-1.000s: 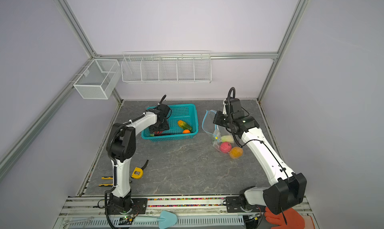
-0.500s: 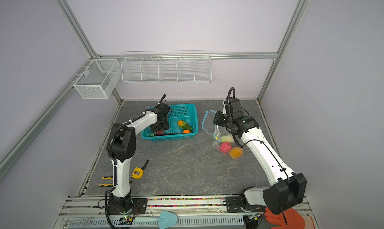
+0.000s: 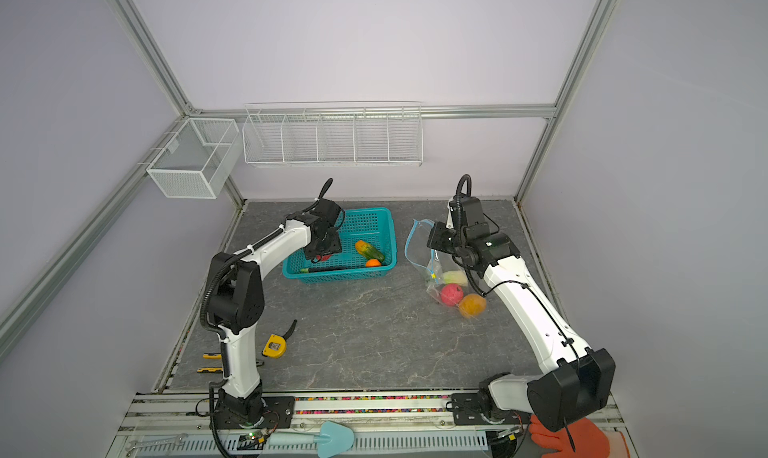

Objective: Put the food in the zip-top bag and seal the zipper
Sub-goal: 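Grasp the red pepper in the basket with the left gripper, then lift the red pepper and carry it toward the bag opening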

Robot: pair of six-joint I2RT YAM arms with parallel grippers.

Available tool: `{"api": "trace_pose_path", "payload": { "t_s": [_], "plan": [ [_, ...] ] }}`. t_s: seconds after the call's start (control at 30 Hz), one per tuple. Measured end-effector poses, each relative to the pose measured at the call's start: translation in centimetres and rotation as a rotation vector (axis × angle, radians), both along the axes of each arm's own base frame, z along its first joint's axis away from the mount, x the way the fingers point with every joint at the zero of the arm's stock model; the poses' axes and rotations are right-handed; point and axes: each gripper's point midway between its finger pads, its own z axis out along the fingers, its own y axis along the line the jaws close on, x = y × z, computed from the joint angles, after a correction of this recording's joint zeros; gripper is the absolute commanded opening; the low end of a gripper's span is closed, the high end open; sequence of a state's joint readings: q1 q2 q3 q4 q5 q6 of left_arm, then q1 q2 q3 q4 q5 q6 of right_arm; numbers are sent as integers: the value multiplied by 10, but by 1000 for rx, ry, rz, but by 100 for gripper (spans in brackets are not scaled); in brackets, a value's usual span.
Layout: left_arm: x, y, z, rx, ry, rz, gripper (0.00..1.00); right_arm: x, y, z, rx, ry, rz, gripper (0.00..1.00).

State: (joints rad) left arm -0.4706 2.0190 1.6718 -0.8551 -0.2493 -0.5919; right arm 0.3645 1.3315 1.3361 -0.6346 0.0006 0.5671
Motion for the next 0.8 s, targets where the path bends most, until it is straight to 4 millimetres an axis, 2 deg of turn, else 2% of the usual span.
{"api": "trace_pose_path", "payload": {
  "t_s": [0.4, 0.67, 0.8],
  "plan": [
    [-27, -45, 34, -97, -19, -118, 43, 0, 0, 0, 1, -1, 1, 7],
    [-58, -105, 94, -301, -95, -279, 42, 0, 1, 0, 1, -1, 2, 7],
    [-71, -132, 116, -395, -127, -350, 40, -1, 1, 0, 1, -1, 4, 7]
  ]
}}
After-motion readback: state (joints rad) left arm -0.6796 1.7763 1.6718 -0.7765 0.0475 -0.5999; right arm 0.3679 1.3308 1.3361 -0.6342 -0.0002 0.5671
